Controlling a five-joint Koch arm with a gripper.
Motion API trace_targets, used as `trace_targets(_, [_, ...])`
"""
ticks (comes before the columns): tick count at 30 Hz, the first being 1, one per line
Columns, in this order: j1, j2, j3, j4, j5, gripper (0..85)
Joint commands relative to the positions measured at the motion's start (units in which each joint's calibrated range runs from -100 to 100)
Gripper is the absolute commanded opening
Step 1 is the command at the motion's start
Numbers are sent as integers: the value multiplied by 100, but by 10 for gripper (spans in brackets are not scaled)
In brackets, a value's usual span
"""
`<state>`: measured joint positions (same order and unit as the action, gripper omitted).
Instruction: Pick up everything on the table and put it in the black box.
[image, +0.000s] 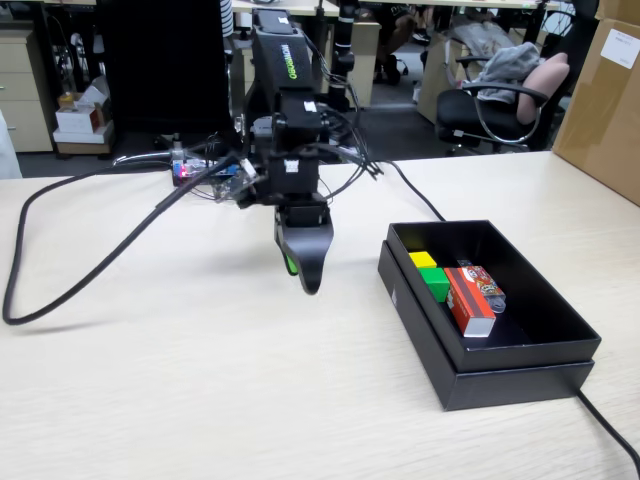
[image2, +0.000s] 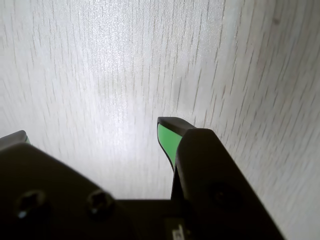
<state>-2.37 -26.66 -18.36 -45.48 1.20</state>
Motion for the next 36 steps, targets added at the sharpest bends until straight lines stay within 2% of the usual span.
trace_targets(1, [5, -897, -231, 630, -34, 485])
trace_targets(14, [244, -3754, -2063, 1096, -29, 477])
trace_targets(20, [190, -5050, -3287, 2029, -68, 476])
trace_targets(32, [39, -5739, -5073, 3749, -186, 473])
trace_targets(36, [44, -5865, -5390, 3818, -156, 472])
